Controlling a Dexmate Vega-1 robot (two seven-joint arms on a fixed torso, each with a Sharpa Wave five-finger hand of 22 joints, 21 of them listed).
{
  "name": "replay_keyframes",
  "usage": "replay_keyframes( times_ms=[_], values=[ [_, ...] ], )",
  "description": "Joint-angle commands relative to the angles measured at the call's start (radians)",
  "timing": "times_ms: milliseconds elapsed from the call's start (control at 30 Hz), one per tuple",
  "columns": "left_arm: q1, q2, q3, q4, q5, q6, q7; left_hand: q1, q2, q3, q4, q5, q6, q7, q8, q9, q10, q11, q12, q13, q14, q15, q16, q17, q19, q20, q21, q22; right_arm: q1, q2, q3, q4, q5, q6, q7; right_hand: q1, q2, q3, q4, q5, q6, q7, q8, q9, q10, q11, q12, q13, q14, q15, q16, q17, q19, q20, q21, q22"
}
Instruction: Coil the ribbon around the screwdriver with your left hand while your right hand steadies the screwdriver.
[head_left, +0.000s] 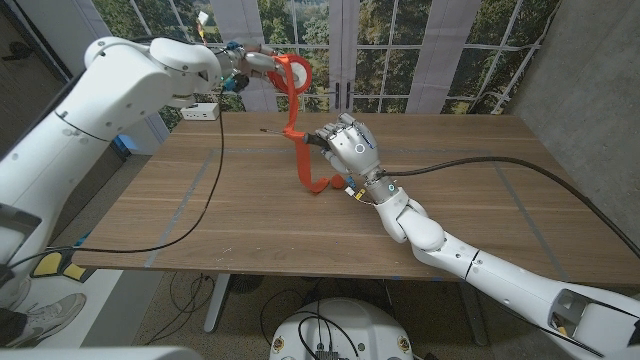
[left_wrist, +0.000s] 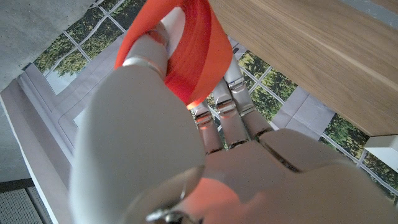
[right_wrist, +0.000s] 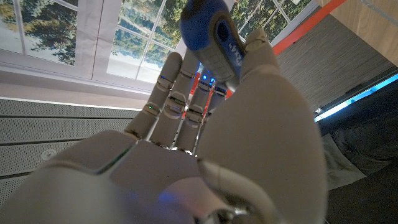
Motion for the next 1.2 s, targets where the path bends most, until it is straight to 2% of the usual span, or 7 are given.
replay_keyframes(
  times_ms=[33, 233, 400, 600, 733, 800, 1200],
  values=[
    [-0.010, -0.014, -0.011, -0.026, -0.011, -0.029, -0.017, 0.131, 0.139, 0.007, 0.009, 0.004, 0.095, 0.076, 0.004, 0.049, 0.025, -0.018, -0.004, 0.278, 0.278, -0.278, 0.002, 0.349, 0.000, -0.029, 0.004, 0.002, 0.036, 0.026, -0.025, 0.057, 0.037, 0.024, 0.072, 0.164, 0.175, -0.001, 0.008, 0.004, 0.071, -0.060, 0.005, 0.002, 0.013, -0.005, 0.005, 0.073, 0.083, -0.112, 0.000, 0.006, -0.008, -0.151, 0.009, 0.001],
    [-0.001, -0.003, -0.020, -0.051, -0.016, -0.045, -0.025, 0.130, 0.139, 0.007, 0.009, 0.004, 0.095, 0.077, 0.001, 0.049, 0.026, -0.019, -0.006, 0.279, 0.280, -0.278, -0.001, 0.352, -0.004, -0.027, 0.005, 0.001, 0.052, 0.041, -0.036, 0.082, 0.042, 0.004, 0.100, 0.163, 0.176, -0.003, 0.009, 0.004, 0.070, -0.060, 0.003, 0.002, 0.013, -0.006, 0.003, 0.075, 0.083, -0.111, -0.002, 0.007, -0.011, -0.151, 0.013, 0.001],
    [0.012, -0.003, -0.038, -0.056, -0.033, -0.078, -0.040, 0.130, 0.139, 0.007, 0.008, 0.004, 0.096, 0.075, -0.001, 0.050, 0.029, -0.017, -0.008, 0.279, 0.281, -0.278, -0.003, 0.354, -0.002, -0.028, 0.007, 0.001, 0.071, 0.064, -0.053, 0.101, 0.023, -0.048, 0.175, 0.164, 0.176, -0.004, 0.009, 0.005, 0.070, -0.060, 0.002, 0.002, 0.016, -0.005, 0.001, 0.074, 0.086, -0.112, -0.002, 0.008, -0.012, -0.150, 0.016, 0.000],
    [0.032, -0.003, -0.044, -0.063, -0.040, -0.118, -0.051, 0.130, 0.138, 0.008, 0.008, 0.004, 0.097, 0.075, -0.003, 0.050, 0.030, -0.019, -0.009, 0.282, 0.280, -0.278, -0.008, 0.354, -0.003, -0.028, 0.009, 0.000, 0.088, 0.082, -0.056, 0.142, 0.057, -0.061, 0.173, 0.165, 0.177, -0.004, 0.009, 0.005, 0.073, -0.060, 0.002, 0.002, 0.018, -0.005, 0.000, 0.075, 0.088, -0.111, -0.002, 0.009, -0.011, -0.150, 0.019, 0.000],
    [0.022, -0.002, -0.032, -0.038, -0.063, -0.154, -0.126, 0.130, 0.138, 0.008, 0.008, 0.004, 0.099, 0.076, -0.004, 0.050, 0.032, -0.017, -0.011, 0.281, 0.282, -0.278, -0.010, 0.356, -0.003, -0.029, 0.010, 0.000, 0.093, 0.095, -0.058, 0.144, 0.071, -0.095, 0.206, 0.165, 0.177, -0.005, 0.009, 0.005, 0.073, -0.059, 0.002, 0.003, 0.020, -0.004, -0.002, 0.073, 0.090, -0.111, -0.003, 0.010, -0.010, -0.149, 0.023, 0.000],
    [0.006, -0.002, -0.020, -0.030, -0.083, -0.144, -0.161, 0.130, 0.138, 0.008, 0.008, 0.004, 0.099, 0.076, -0.004, 0.050, 0.032, -0.016, -0.012, 0.281, 0.283, -0.278, -0.010, 0.357, -0.003, -0.030, 0.010, 0.000, 0.094, 0.117, -0.054, 0.170, 0.081, -0.122, 0.187, 0.166, 0.177, -0.006, 0.009, 0.005, 0.073, -0.059, 0.001, 0.002, 0.019, -0.003, -0.003, 0.074, 0.092, -0.111, -0.003, 0.011, -0.011, -0.149, 0.024, -0.001],
    [0.019, 0.020, 0.001, -0.045, -0.101, -0.186, -0.241, 0.130, 0.138, 0.009, 0.008, 0.005, 0.100, 0.075, -0.009, 0.051, 0.031, -0.014, -0.016, 0.286, 0.287, -0.278, -0.016, 0.360, -0.004, -0.029, 0.012, -0.001, 0.117, 0.123, -0.056, 0.192, 0.126, -0.183, 0.185, 0.169, 0.176, -0.008, 0.008, 0.006, 0.076, -0.057, -0.001, 0.002, 0.026, 0.001, -0.006, 0.074, 0.097, -0.111, -0.003, 0.016, -0.010, -0.148, 0.034, -0.002]
  ],
)
